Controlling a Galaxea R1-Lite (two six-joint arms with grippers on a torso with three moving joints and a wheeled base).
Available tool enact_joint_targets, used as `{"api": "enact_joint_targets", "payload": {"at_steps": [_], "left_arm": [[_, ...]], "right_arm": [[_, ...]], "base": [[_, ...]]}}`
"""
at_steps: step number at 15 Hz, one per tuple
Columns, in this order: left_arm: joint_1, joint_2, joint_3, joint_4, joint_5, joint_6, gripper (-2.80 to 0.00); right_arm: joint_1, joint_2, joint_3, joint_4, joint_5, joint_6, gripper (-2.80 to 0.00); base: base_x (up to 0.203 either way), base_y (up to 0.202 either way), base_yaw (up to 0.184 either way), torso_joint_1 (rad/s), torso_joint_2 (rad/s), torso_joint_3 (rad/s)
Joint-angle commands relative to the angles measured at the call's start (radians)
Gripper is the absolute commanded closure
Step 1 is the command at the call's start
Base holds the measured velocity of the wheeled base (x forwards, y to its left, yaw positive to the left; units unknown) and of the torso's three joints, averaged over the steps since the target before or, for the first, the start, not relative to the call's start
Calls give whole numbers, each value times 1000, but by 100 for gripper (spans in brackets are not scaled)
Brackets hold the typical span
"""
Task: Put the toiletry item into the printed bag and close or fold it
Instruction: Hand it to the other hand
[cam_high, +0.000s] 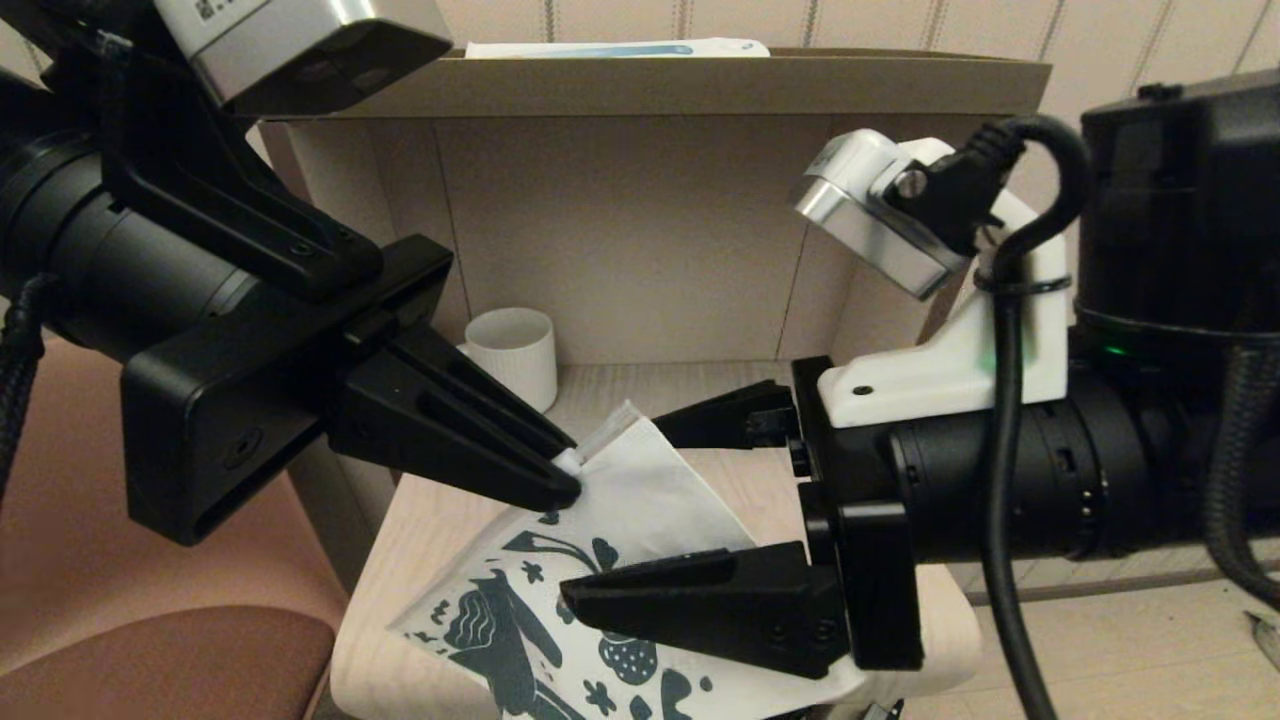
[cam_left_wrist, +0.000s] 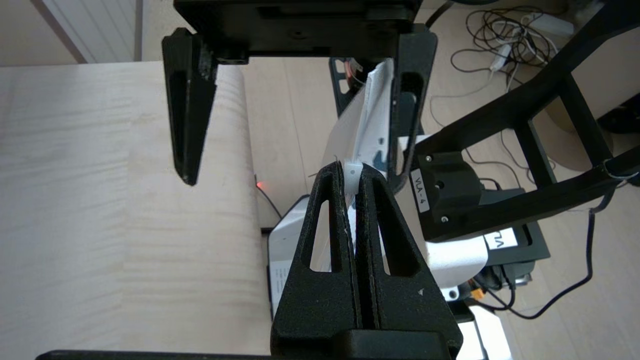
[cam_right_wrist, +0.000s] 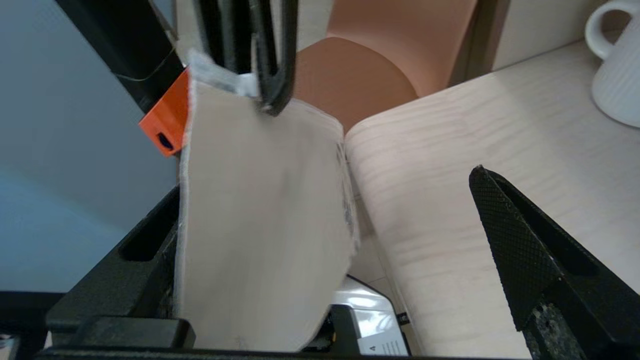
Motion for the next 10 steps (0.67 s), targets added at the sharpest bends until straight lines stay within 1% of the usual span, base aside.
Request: {"api": "enact_joint_targets", "payload": {"at_steps": [1,4,6,8,9,10], "left_arm": [[0,0,0,6,-5,6,0],[0,-5,0,9,-5,6,0],[0,-5,0,14,-5,8,0],[0,-5,0,14,-5,8,0],[0,-5,0,12,-5,8,0],[0,-6,0,12,-5,8,0]], "right_arm": [[8,-3,3,-1,5,0,-280],[8,-7,0,3,0,1,-280],[8,-16,-11,46,-4,-2,-280],[10,-16,-9,48,-41,-7,-280],[22,-15,-12,48,-56,-17,0],[25,-12,-21,53,-57,-20,0]], "base": [[0,0,0,0,0,0],[0,0,0,0,0,0],[0,0,0,0,0,0],[0,0,0,0,0,0],[0,0,0,0,0,0],[0,0,0,0,0,0]]}}
